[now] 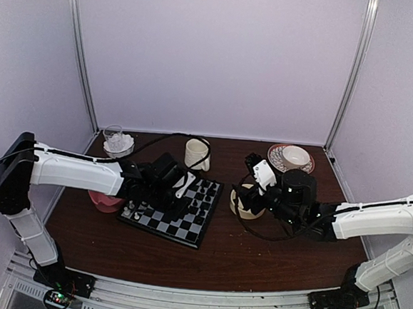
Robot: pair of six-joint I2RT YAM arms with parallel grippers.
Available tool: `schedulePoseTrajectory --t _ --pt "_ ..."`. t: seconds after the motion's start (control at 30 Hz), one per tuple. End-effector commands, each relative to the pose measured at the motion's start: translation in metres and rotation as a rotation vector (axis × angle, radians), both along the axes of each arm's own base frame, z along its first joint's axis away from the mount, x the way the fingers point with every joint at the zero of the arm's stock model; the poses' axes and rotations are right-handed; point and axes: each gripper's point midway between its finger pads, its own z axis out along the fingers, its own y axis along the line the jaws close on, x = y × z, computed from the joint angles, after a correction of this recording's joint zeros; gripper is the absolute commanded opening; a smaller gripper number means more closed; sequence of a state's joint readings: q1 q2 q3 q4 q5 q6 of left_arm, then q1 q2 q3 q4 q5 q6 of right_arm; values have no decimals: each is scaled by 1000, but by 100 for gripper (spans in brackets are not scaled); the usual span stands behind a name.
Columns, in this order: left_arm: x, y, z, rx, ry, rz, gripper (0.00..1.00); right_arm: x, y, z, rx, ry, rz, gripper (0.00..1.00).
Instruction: Set up the chess pieces on the board
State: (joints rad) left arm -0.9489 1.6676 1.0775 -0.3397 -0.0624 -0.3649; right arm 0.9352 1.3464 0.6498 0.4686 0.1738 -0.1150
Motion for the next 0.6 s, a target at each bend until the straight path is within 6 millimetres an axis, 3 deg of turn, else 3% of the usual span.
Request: schedulePoseTrajectory --t 0.0,0.57 --pt "10 -9 -3 26 -58 -3 8 3 -11 11 42 -25 -46 67" --pt "15 -23 -25 43 -43 -20 8 2 -14 14 38 -37 -48 67"
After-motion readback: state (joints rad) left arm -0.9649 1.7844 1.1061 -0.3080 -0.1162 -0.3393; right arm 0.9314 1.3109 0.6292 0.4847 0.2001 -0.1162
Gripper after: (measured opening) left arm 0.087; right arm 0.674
